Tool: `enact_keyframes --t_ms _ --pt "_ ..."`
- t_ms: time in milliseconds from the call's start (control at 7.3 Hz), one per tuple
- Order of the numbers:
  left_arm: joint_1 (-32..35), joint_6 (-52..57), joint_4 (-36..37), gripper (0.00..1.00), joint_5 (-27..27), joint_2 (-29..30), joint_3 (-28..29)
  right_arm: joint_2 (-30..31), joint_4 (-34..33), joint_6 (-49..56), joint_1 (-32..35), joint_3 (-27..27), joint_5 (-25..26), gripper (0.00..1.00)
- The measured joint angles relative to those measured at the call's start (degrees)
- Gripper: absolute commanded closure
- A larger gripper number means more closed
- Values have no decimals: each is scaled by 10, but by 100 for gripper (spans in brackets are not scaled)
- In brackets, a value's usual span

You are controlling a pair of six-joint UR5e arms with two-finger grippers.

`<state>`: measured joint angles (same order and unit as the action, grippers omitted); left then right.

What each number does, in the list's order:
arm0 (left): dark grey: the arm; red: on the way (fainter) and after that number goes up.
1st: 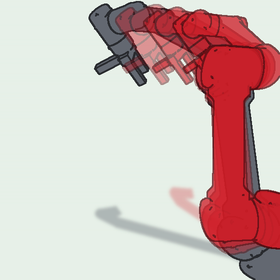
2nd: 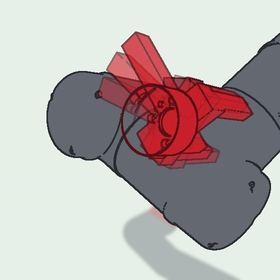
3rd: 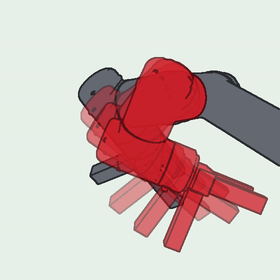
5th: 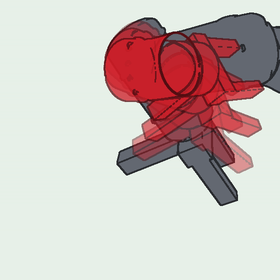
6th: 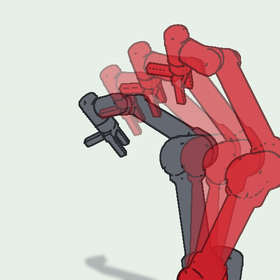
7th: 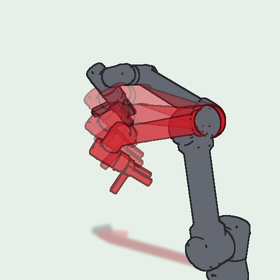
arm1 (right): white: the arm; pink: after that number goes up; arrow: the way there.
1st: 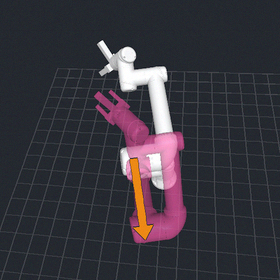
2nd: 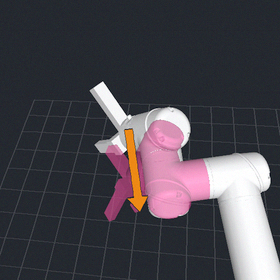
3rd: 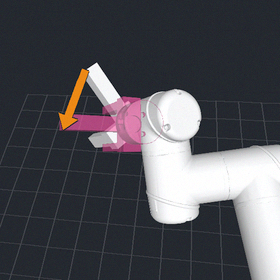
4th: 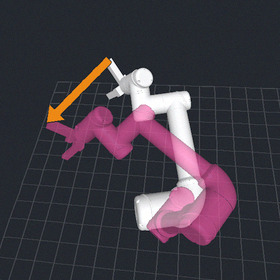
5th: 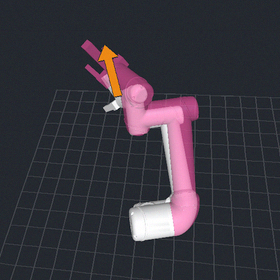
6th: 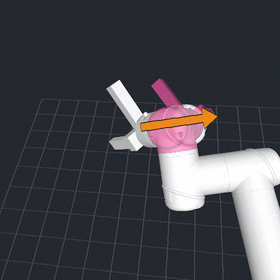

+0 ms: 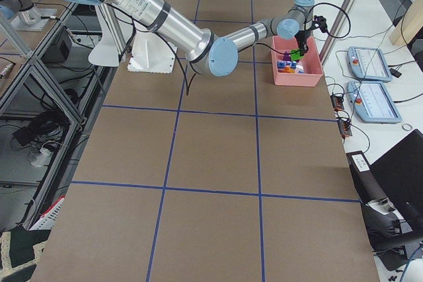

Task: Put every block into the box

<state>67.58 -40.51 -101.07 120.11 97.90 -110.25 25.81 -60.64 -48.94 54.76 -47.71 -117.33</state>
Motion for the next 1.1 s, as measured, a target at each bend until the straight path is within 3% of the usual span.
enact_keyframes --t_ms 274,548,685,1096 --pt "4 8 0 0 -14 -23 -6 -8 10 8 -7 4 24 0" --pt "12 20 1 0 -19 -28 -5 7 -27 80 2 -39 29 0" --pt "20 51 4 0 -19 -35 -4 39 -67 106 24 -89 7 0" --pt "65 209 13 0 -15 -93 8 212 -172 211 123 -267 -107 0"
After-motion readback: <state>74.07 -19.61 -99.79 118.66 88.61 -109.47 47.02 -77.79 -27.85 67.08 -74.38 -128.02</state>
